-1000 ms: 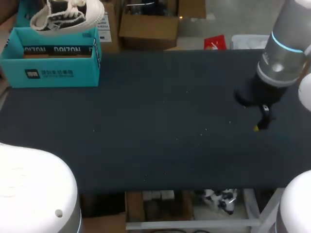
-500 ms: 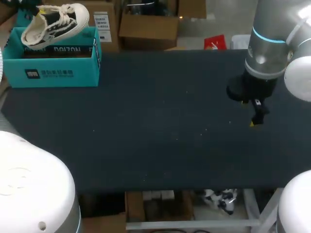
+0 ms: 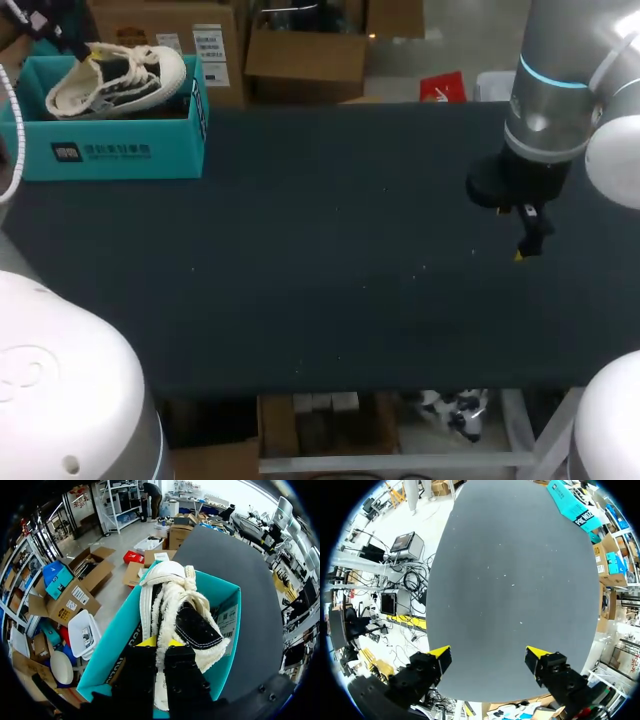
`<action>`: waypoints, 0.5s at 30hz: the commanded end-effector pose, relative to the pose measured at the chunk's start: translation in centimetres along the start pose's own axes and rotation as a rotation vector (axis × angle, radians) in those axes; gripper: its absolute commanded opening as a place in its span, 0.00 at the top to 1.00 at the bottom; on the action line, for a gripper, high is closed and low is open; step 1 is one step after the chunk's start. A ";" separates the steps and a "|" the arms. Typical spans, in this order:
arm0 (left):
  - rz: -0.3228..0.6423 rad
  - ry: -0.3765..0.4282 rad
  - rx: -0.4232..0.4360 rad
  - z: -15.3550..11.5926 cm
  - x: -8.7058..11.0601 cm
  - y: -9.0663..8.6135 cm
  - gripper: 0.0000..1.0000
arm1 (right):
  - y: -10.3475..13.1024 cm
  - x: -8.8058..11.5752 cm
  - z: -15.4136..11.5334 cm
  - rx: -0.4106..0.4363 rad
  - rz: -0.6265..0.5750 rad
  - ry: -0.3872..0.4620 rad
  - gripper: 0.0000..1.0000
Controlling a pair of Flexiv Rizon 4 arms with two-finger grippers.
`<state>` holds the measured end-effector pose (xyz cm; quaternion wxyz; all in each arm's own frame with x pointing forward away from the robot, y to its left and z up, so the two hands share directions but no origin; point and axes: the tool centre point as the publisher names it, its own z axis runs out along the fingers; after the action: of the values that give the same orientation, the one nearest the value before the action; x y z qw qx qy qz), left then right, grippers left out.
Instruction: Open the shoe tongue, take the insole out of the shoe, put the insole back into the shoe, and pack the shoe into the shoebox
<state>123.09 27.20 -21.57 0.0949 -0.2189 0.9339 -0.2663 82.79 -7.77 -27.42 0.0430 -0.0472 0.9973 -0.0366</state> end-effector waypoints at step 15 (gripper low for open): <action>0.021 0.553 -0.154 4.1 -1.7 4.1 1.00 | 0.0 0.0 -0.1 0.002 0.000 0.002 0.00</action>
<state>122.49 29.41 -26.02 0.0904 -0.1963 0.9554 -0.2014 82.77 -7.79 -27.43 0.0432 -0.0472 0.9973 -0.0364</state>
